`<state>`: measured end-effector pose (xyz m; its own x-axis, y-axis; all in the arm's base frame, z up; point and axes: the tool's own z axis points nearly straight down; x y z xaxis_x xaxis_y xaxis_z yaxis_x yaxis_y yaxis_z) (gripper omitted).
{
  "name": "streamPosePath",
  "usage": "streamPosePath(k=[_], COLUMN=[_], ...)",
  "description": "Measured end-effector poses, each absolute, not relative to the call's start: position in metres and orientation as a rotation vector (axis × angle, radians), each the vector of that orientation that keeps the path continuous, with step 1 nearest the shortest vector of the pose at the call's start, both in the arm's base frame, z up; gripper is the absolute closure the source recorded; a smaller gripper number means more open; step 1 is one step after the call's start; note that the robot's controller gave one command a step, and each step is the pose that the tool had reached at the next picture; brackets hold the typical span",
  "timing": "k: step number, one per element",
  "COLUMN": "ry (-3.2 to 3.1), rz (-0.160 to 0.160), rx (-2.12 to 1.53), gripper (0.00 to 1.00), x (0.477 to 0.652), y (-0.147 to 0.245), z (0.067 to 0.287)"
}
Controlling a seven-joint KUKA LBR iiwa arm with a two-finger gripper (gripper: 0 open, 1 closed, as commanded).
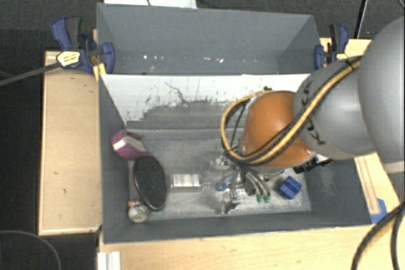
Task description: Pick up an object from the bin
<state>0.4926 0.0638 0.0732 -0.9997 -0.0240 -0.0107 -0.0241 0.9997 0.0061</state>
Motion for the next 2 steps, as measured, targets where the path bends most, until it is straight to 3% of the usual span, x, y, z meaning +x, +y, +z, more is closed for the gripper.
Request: streamPosePath(k=[1, 2], ry=[3.136, 3.139], rz=[0.000, 0.002], rx=[0.012, 0.016], gripper=[0.00, 1.00], x=[0.4885, 0.4879], y=[0.0350, 0.0367], z=[0.1016, 0.1000])
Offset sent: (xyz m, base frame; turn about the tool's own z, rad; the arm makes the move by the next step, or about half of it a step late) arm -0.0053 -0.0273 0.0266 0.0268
